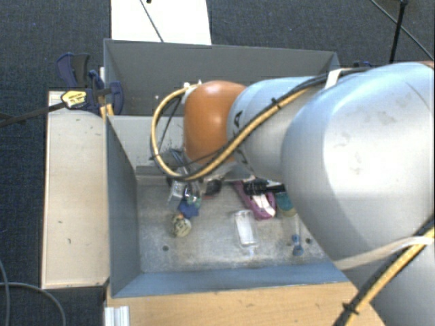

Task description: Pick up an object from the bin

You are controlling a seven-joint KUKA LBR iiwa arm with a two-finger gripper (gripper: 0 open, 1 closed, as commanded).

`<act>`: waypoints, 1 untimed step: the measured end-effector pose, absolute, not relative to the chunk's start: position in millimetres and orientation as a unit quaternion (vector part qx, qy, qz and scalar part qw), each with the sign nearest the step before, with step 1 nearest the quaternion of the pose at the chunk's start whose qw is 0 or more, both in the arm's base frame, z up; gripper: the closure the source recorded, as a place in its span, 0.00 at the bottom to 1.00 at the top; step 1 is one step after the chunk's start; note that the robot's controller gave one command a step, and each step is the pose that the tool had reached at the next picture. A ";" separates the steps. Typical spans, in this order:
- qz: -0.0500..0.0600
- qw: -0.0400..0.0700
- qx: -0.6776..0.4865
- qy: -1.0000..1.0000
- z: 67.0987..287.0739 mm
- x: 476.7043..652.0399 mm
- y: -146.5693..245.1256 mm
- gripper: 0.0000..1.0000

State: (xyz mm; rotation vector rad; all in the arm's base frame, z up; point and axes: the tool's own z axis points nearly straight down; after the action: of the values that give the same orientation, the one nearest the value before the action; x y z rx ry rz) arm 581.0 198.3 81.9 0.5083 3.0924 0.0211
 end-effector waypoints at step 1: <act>0.001 0.001 0.163 0.987 77.2 579.2 192.6 0.00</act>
Offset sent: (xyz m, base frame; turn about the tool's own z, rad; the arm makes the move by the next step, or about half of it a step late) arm 0.0000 0.0000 0.0000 0.0000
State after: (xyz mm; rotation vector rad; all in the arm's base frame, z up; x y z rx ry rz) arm 579.2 192.6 77.2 0.5114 3.0984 0.0041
